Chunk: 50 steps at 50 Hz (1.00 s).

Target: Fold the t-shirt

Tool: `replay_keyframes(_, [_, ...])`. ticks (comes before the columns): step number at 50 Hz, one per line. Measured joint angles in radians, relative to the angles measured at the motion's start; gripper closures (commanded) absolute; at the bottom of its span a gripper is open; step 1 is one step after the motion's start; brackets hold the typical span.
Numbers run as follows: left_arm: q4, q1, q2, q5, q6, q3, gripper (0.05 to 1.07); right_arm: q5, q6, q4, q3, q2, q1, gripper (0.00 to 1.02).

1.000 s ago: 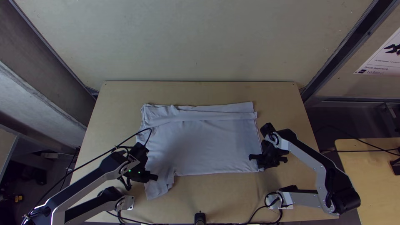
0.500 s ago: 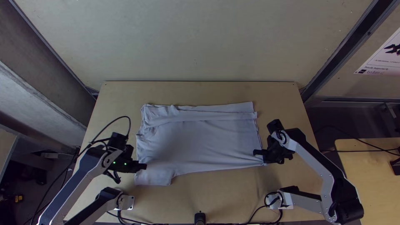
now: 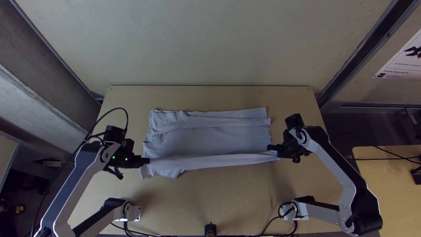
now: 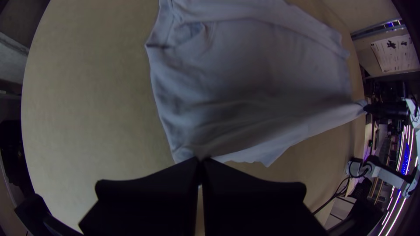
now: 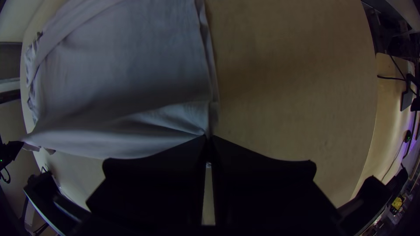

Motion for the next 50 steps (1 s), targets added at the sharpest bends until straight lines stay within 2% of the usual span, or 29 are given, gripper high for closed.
replay_keyframes(31, [0.054,0.068,0.367,0.003,0.052,0.338,1.04,0.0,-0.001,0.088,0.298,0.304,-0.039,1.0])
replay_keyframes(50, [0.229,0.068,0.562,-0.001,0.067,0.429,1.04,0.002,-0.003,0.092,0.492,0.492,-0.045,1.0])
